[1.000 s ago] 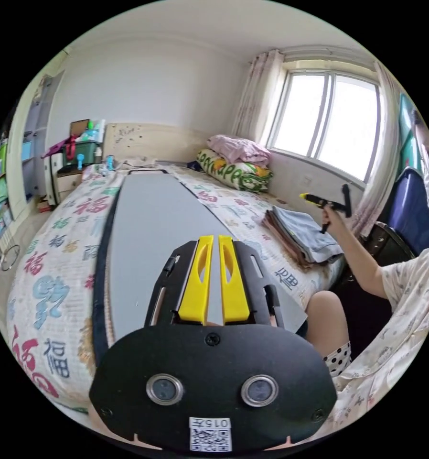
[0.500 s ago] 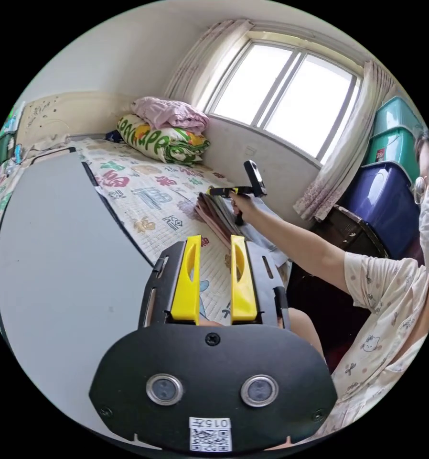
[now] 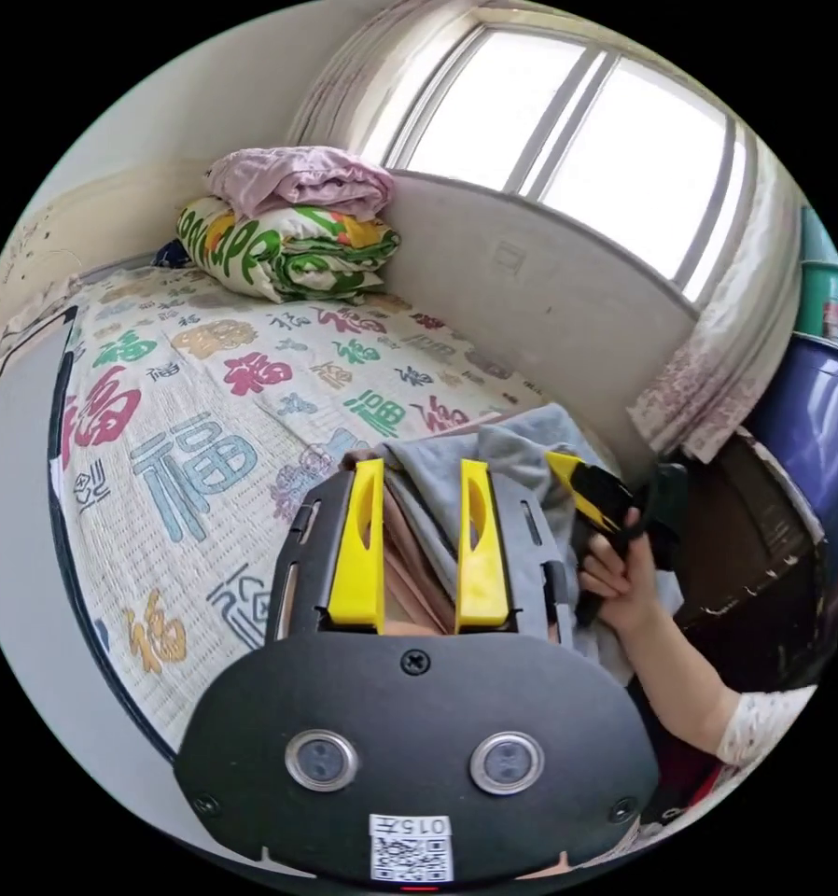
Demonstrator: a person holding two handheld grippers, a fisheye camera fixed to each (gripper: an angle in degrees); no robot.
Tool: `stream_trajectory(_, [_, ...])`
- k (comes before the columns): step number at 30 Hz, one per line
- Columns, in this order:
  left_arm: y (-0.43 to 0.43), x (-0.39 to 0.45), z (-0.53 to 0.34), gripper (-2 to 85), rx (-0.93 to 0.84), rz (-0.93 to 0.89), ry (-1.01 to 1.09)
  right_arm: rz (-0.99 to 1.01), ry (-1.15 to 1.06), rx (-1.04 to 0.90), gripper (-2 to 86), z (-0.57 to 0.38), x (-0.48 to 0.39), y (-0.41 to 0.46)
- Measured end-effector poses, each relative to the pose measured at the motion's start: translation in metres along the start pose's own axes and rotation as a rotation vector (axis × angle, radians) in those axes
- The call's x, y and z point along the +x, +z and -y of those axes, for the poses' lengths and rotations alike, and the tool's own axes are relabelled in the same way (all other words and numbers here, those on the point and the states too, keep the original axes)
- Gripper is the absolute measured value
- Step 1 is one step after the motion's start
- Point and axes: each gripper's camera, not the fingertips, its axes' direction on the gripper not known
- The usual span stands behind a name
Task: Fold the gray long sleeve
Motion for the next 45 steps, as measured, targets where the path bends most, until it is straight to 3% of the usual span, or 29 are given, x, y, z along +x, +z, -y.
stream_trajectory(4, [0.032,0.024,0.033,13.1,-0.036,0.202,0.085,-0.005,-0.013,-0.02,5.4,0.01,-0.026,-0.006])
stream_trajectory(9, [0.054,0.092,0.034,9.7,-0.102,0.373,0.355,0.001,-0.021,-0.032,5.3,0.015,-0.059,-0.02])
stream_trajectory(15, [0.048,0.083,0.032,12.8,-0.114,0.281,0.15,0.003,-0.03,-0.036,5.3,0.008,-0.09,-0.033])
stream_trajectory(17, [0.046,0.093,0.024,10.4,-0.106,0.247,0.196,0.004,-0.033,-0.04,5.3,0.003,-0.097,-0.036])
stream_trajectory(20, [0.046,0.127,0.004,9.7,-0.075,0.366,0.318,0.004,-0.038,-0.043,5.3,-0.007,-0.108,-0.041])
stream_trajectory(27, [0.042,0.135,-0.023,6.6,-0.142,0.275,0.219,0.003,-0.045,-0.046,5.3,-0.043,-0.125,-0.052])
stream_trajectory(31, [0.035,0.162,-0.055,4.8,-0.129,0.362,0.278,0.004,-0.052,-0.047,5.3,-0.066,-0.129,-0.056])
stream_trajectory(34, [0.01,0.177,-0.087,3.2,-0.053,0.367,0.224,0.018,-0.079,-0.036,5.3,-0.089,-0.134,-0.063])
stream_trajectory(37, [-0.041,0.184,-0.131,2.3,0.082,0.253,0.147,-0.054,-0.09,-0.014,5.2,-0.114,-0.151,-0.076])
stream_trajectory(45, [-0.275,0.247,-0.301,1.1,0.513,0.246,0.28,-0.042,-0.506,0.137,5.0,-0.196,-0.377,-0.212])
